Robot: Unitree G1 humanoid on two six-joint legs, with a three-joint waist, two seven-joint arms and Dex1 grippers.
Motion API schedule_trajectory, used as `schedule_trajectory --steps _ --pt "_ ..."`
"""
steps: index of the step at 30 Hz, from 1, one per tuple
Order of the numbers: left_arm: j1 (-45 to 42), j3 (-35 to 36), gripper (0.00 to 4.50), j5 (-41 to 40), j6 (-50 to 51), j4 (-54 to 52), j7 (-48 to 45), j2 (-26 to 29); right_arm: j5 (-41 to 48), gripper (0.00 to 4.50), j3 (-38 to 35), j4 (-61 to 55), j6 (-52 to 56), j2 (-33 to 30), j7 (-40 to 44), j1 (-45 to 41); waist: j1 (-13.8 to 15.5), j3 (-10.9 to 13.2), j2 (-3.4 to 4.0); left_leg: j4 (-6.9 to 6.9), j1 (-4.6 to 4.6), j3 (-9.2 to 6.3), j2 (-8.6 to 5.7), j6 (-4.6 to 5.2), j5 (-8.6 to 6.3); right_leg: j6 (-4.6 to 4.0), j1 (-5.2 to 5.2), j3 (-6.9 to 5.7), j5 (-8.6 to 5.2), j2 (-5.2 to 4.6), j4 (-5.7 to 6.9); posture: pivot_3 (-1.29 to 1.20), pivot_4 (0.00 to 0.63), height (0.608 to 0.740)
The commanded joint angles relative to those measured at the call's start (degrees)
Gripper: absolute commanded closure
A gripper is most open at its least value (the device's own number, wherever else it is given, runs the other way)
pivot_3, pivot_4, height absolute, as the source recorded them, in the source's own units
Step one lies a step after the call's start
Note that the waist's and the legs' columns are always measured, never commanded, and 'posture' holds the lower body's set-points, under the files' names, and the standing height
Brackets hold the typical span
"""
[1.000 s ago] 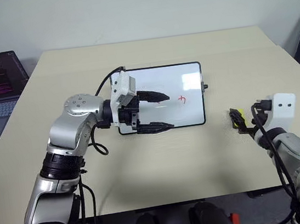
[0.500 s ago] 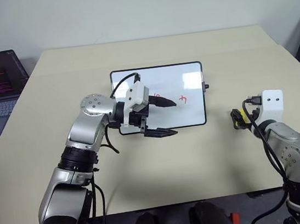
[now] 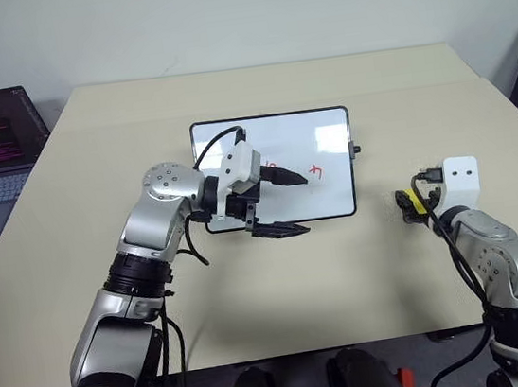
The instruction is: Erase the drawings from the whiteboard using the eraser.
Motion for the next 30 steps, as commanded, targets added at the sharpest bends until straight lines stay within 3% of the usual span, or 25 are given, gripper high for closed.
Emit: schedule_trajectory --steps 1,14,17,24,30 --pt "-1.51 1.0 0.0 -0.17 -0.54 -1.51 -0.58 0.0 -0.84 0.02 0.02 0.34 -1.98 0.1 0.46 -1.15 0.01 0.0 0.0 0.0 0.0 0.0 0.0 0.0 0.0 0.0 0.0 0.0 0.0 0.0 0.0 0.0 0.15 0.74" --pt "-1.39 1.48 0.0 0.06 -0.89 -1.48 -0.55 0.82 -1.66 0.02 -0.48 4.07 -4.37 0.4 0.87 -2.0 0.01 0.0 0.0 0.0 -0.01 -0.01 0.01 0.0 0.0 0.0 0.0 0.0 0.0 0.0 0.0 0.0 0.15 0.74" --pt "-1.32 1.44 0.0 0.14 -1.01 -1.5 -0.51 0.99 -1.86 0.58 -0.44 4.51 -4.63 0.52 1.1 -1.8 0.01 0.0 0.0 0.0 0.0 0.01 0.02 0.0 0.0 0.0 0.0 0.01 0.0 -0.01 0.0 0.0 0.15 0.74" --pt "-1.04 1.39 0.0 0.27 -1.08 -1.6 -0.26 1.19 -2.29 3.16 -0.25 4.97 -4.87 1.18 1.23 -1.18 0.01 0.0 0.0 0.0 0.0 0.0 0.02 0.0 0.0 0.0 0.0 0.01 0.0 0.0 0.01 0.0 0.15 0.74" --pt "-0.58 1.68 0.0 0.03 -0.54 -1.87 0.2 1.29 -2.73 3.35 0.06 5.23 -5.1 1.49 1.44 -1.18 0.0 0.0 0.0 0.01 0.0 0.0 0.02 0.0 0.0 0.0 0.0 0.01 0.0 -0.01 0.01 0.0 0.15 0.74"
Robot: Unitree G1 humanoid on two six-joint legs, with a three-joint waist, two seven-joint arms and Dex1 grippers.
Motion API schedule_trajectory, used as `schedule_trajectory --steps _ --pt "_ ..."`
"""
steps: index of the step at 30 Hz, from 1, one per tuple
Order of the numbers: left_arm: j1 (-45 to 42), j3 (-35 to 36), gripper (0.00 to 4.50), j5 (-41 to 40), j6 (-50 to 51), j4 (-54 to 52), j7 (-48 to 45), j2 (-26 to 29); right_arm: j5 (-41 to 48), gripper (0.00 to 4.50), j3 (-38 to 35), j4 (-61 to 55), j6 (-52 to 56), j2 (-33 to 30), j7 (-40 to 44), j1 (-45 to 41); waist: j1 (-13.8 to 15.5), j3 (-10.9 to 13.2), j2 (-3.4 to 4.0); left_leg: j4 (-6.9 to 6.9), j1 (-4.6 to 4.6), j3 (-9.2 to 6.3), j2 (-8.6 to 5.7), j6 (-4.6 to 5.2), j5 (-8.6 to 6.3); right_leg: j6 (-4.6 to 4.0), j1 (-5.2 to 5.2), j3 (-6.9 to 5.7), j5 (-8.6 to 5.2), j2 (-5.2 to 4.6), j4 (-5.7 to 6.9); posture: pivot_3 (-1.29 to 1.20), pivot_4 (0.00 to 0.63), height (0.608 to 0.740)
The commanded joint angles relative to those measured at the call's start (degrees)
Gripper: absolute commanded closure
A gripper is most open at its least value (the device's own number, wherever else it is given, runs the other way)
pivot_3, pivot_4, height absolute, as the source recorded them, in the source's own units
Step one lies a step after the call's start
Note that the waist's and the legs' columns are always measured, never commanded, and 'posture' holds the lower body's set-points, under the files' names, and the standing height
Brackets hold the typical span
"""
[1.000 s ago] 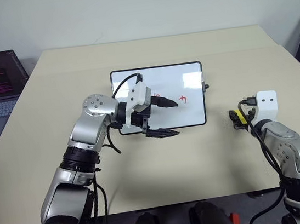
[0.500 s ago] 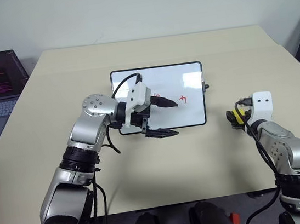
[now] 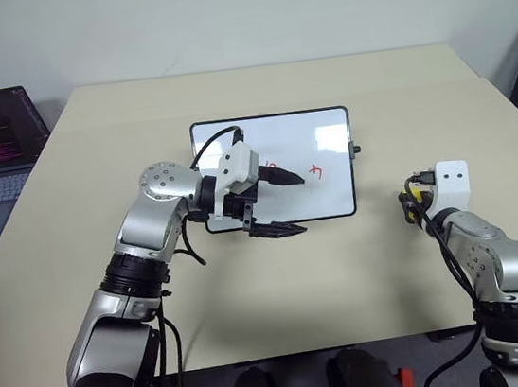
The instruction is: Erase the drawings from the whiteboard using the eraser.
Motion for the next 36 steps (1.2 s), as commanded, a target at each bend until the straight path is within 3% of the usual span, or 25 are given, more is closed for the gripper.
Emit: schedule_trajectory --steps 1,7,11,19,27,36 --pt "-0.5 1.83 0.0 -0.43 0.24 -1.94 0.47 0.42 -0.43 3.35 -0.42 -0.56 -1.18 0.2 0.14 0.11 0.0 0.0 0.0 0.0 0.0 0.0 0.0 0.0 0.0 0.0 0.0 0.0 0.0 0.0 0.0 0.0 0.15 0.74" --pt "1.94 4.55 0.0 -1.19 5.26 -4.82 5.75 1.4 -2.04 3.36 1.17 -6.12 -4.16 -0.72 0.55 1.52 -0.06 0.0 0.01 -0.01 0.0 -0.02 0.01 0.0 0.0 0.0 0.0 0.0 0.0 0.0 0.0 0.0 0.15 0.74" --pt "7.09 7.97 0.0 0.02 9.37 -11.02 14.44 2.48 -5.76 3.36 9.0 -15.1 -4.99 -6.45 4.5 8.84 0.02 0.01 0.02 -0.03 -0.02 -0.05 0.07 0.0 0.0 0.04 -0.01 -0.01 -0.03 -0.03 -0.02 0.0 0.15 0.74" --pt "13.62 16.74 0.0 -2.88 21.94 -20.73 26.52 6.09 -1.92 3.36 12.63 -28.43 -1.9 -2.96 7.03 13.61 -0.08 0.01 0.02 0.02 0.05 -0.09 0.11 0.0 0.0 0.13 0.01 -0.03 -0.07 -0.05 0.07 0.0 0.15 0.74" --pt "18.92 20.88 0.0 -3.15 30.82 -26.49 31.51 12.88 0.19 3.36 20.03 -32.32 0.94 -5.98 13.18 3.65 -0.04 0.02 0.01 0.02 0.08 -0.11 0.09 -0.01 0.0 0.09 0.04 -0.06 -0.04 -0.07 0.05 0.0 0.15 0.74" --pt "21.19 19.35 0.0 1.01 33.34 -22.58 35.04 19.03 -9.23 3.36 35.54 -12.42 -10.41 -6.09 20.68 -22.08 -0.05 0.05 -0.01 0.0 0.09 -0.14 0.09 -0.01 0.0 0.03 0.0 -0.1 -0.03 -0.08 0.07 0.0 0.15 0.74"
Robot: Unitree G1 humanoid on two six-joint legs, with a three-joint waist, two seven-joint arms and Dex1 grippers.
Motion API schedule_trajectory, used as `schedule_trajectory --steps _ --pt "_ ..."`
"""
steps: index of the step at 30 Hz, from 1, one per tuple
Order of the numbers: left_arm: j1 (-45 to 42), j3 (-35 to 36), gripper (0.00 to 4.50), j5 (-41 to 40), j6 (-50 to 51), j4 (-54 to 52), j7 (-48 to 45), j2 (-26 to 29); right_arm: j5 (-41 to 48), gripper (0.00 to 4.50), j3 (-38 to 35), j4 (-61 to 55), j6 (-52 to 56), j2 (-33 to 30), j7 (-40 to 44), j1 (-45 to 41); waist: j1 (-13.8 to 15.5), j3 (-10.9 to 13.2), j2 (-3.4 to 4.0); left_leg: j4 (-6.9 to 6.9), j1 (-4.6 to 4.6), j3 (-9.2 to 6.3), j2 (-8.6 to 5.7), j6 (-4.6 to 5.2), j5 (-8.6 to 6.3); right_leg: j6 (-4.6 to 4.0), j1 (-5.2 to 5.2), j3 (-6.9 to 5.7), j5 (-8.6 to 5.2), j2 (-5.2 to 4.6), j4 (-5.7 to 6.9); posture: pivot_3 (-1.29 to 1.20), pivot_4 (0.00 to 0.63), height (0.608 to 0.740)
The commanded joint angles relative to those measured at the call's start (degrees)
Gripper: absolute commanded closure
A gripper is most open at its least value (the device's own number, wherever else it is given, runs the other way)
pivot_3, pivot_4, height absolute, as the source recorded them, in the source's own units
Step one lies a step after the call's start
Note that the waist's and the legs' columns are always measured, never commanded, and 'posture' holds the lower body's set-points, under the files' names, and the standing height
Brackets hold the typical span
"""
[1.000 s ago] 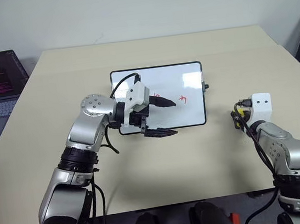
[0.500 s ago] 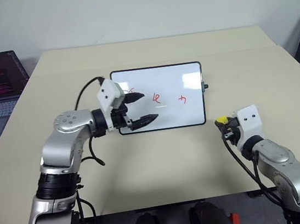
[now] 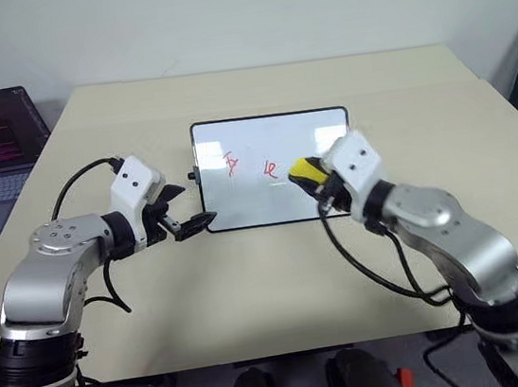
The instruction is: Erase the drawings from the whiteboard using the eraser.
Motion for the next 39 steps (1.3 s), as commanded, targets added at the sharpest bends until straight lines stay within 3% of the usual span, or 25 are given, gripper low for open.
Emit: schedule_trajectory --steps 1,10,23,33,39 --pt "-2.04 -0.31 0.0 2.02 -0.35 2.06 1.92 0.96 -5.09 3.36 4.95 8.31 -7.09 1.99 2.11 -7.5 0.06 0.0 0.0 0.0 -0.01 0.0 0.0 0.0 0.0 0.0 0.0 -0.01 0.0 -0.01 -0.01 0.0 0.15 0.74" --pt "-4.95 -2.89 0.0 2.7 -2.46 4.79 2.26 -1.62 -14.14 3.36 11.29 37.37 -20.57 11.17 6.62 -24.78 0.1 0.02 -0.06 0.01 -0.13 0.09 -0.06 -0.01 0.0 -0.03 -0.09 0.0 0.01 -0.39 -0.05 0.0 0.15 0.74" --pt "-4.57 -3.25 0.0 2.45 -2.09 4.22 1.9 -2.94 -23.8 3.36 11.37 70.18 -38.28 19.31 3.54 -35.08 -0.04 0.02 -0.05 -0.02 -0.15 0.11 -0.04 -0.02 0.0 -0.05 -0.18 0.01 0.02 -0.47 0.02 0.0 0.15 0.74" --pt "-4.37 -2.78 0.0 2.6 -1.65 4.57 2.17 -2.49 -30.18 3.38 13.63 73.5 -40.35 18.02 9.4 -32.51 -0.02 0.01 -0.05 0.01 -0.02 0.1 -0.09 -0.02 0.01 -0.06 -0.1 -0.01 0.03 -0.53 0.2 0.0 0.15 0.74" --pt "-4.88 -3.52 0.0 2.73 -1.85 4.87 1.91 -2.87 -32.81 3.38 10.87 76.06 -43.81 18.46 1.02 -35.85 0.05 0.02 -0.05 0.07 0.06 0.06 -0.14 -0.05 0.03 -0.06 -0.1 -0.03 0.03 -0.58 0.49 0.0 0.15 0.74"
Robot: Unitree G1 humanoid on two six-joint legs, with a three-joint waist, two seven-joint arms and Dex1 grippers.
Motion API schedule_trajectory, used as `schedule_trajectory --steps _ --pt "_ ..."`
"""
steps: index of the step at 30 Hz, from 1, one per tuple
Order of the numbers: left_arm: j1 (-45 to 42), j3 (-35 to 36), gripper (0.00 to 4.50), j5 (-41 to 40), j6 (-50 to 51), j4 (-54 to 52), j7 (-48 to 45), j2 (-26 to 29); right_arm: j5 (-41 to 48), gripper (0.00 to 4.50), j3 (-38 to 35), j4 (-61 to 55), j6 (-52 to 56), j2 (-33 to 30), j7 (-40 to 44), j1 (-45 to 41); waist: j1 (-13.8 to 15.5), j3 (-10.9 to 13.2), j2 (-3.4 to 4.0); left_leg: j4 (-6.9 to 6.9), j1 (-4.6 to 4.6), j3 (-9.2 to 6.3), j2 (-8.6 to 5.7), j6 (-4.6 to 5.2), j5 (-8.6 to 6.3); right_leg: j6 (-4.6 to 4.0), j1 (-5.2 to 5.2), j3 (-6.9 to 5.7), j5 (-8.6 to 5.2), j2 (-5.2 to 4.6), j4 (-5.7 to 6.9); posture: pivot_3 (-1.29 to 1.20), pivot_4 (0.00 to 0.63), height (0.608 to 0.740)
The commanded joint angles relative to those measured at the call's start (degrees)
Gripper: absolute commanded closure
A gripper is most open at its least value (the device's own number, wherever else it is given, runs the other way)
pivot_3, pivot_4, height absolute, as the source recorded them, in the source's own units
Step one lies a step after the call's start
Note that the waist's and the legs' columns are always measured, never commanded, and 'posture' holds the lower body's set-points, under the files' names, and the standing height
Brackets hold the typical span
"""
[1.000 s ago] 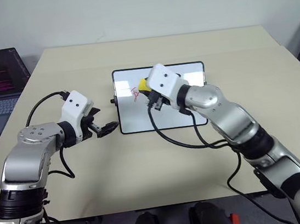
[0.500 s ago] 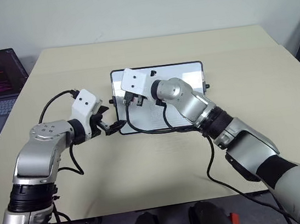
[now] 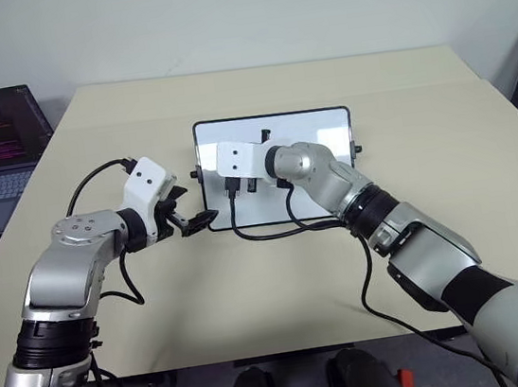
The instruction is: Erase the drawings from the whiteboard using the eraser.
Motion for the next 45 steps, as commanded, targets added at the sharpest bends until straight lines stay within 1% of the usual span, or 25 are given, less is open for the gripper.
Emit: schedule_trajectory --steps 1,3,10,13,15,19,21,24,33,35,38,40,45 --pt "-1.04 0.54 0.0 0.04 -0.64 -0.84 0.05 0.35 -1.8 3.38 -2.91 2.53 -1.37 -0.54 -6.01 -2.83 0.0 0.0 0.0 0.01 0.0 0.0 -0.01 -0.02 0.01 -0.01 0.0 0.0 0.01 -0.01 0.04 0.0 0.15 0.74" --pt "-1.1 0.3 0.0 0.04 -0.64 -0.86 0.0 0.18 -1.76 3.38 -2.92 3.09 -1.58 -0.38 -5.27 -3.04 0.0 0.0 0.0 0.02 0.0 -0.01 -0.01 -0.08 0.05 -0.05 -0.01 -0.01 0.03 -0.01 0.05 0.0 0.15 0.74" --pt "-1.07 0.16 0.0 -0.17 -0.58 -1.06 -0.03 -0.01 -2.75 3.38 0.19 -0.19 0.73 -1.42 6.68 1.87 -0.11 0.0 0.0 -0.02 0.0 0.0 0.0 -0.07 0.05 -0.05 -0.02 0.0 0.02 0.01 0.01 0.0 0.15 0.74" --pt "-1.06 0.08 0.0 -0.15 -0.63 -1.09 0.08 -0.14 -3.44 3.38 0.53 -1.91 1.71 -1.43 8.84 3.11 -0.09 0.0 0.0 -0.01 0.06 0.0 0.0 -0.07 0.05 -0.05 0.02 0.0 0.02 0.0 0.06 0.0 0.15 0.74" --pt "-1.12 0.02 0.0 -0.17 -0.57 -1.13 0.11 -0.24 -3.94 3.38 0.23 -2.08 1.92 -1.37 8.05 3.02 -0.06 0.0 0.0 0.01 0.11 -0.01 0.0 -0.07 0.06 -0.05 0.05 0.0 0.02 0.0 0.12 0.0 0.15 0.74" --pt "-0.89 0.02 0.0 -0.25 -0.52 -1.36 0.09 -0.34 -4.66 3.38 -2.28 -0.04 0.91 -1.02 0.33 0.07 -0.05 0.0 0.0 0.01 0.2 -0.01 -0.01 -0.1 0.09 -0.06 0.08 0.01 0.02 0.01 0.22 0.0 0.15 0.74" --pt "-0.7 0.05 0.0 -0.32 -0.5 -1.55 0.05 -0.36 -4.53 3.38 -2.8 0.45 0.71 -1.23 -0.96 -0.78 0.0 0.01 0.0 0.01 0.2 -0.02 -0.01 -0.14 0.12 -0.06 0.08 0.0 0.02 0.01 0.26 0.0 0.15 0.74" --pt "-0.77 -0.05 0.0 -0.31 -0.49 -1.53 0.09 -0.49 -4.56 3.38 -2.32 0.81 0.82 -1.56 0.67 -0.43 0.01 0.0 0.0 0.01 0.19 -0.03 -0.02 -0.16 0.14 -0.07 0.08 0.0 0.01 0.0 0.24 0.0 0.15 0.74" --pt "-0.75 -0.04 0.0 -0.33 -0.54 -1.65 -0.1 -0.62 -5.49 3.38 0.52 -2.87 3.82 -2.05 10.22 4.42 -0.05 0.0 -0.01 -0.01 0.26 -0.02 -0.01 -0.15 0.13 -0.08 0.12 0.0 0.0 0.01 0.25 0.0 0.15 0.74" --pt "-0.74 -0.03 0.0 -0.33 -0.53 -1.68 -0.09 -0.63 -5.83 3.38 -0.05 -2.99 3.64 -1.94 8.63 4.28 -0.05 0.0 -0.01 -0.01 0.31 -0.02 -0.01 -0.15 0.13 -0.08 0.14 0.01 0.0 0.01 0.29 0.0 0.15 0.74" --pt "-0.7 -0.06 0.0 -0.38 -0.46 -1.74 -0.13 -0.64 -5.91 3.38 -2.18 -1.53 2.5 -1.43 2.54 1.98 -0.05 0.0 -0.01 -0.01 0.33 -0.03 -0.01 -0.14 0.15 -0.08 0.15 0.0 0.0 0.02 0.32 0.0 0.15 0.74" --pt "-0.69 -0.13 0.0 -0.39 -0.43 -1.75 -0.13 -0.71 -5.64 3.38 -3.02 -0.68 2.02 -1.47 0.35 0.73 -0.01 0.0 -0.01 -0.01 0.33 -0.03 0.0 -0.13 0.16 -0.08 0.14 0.0 0.0 0.02 0.35 0.0 0.15 0.74" --pt "-0.75 -0.27 0.0 -0.46 -0.45 -1.79 -0.15 -0.91 -5.33 3.38 -2.8 0.48 2.11 -2.12 0.91 0.46 0.02 0.0 -0.01 -0.02 0.3 -0.03 -0.01 -0.13 0.17 -0.09 0.14 0.0 0.0 0.02 0.27 0.0 0.15 0.74"
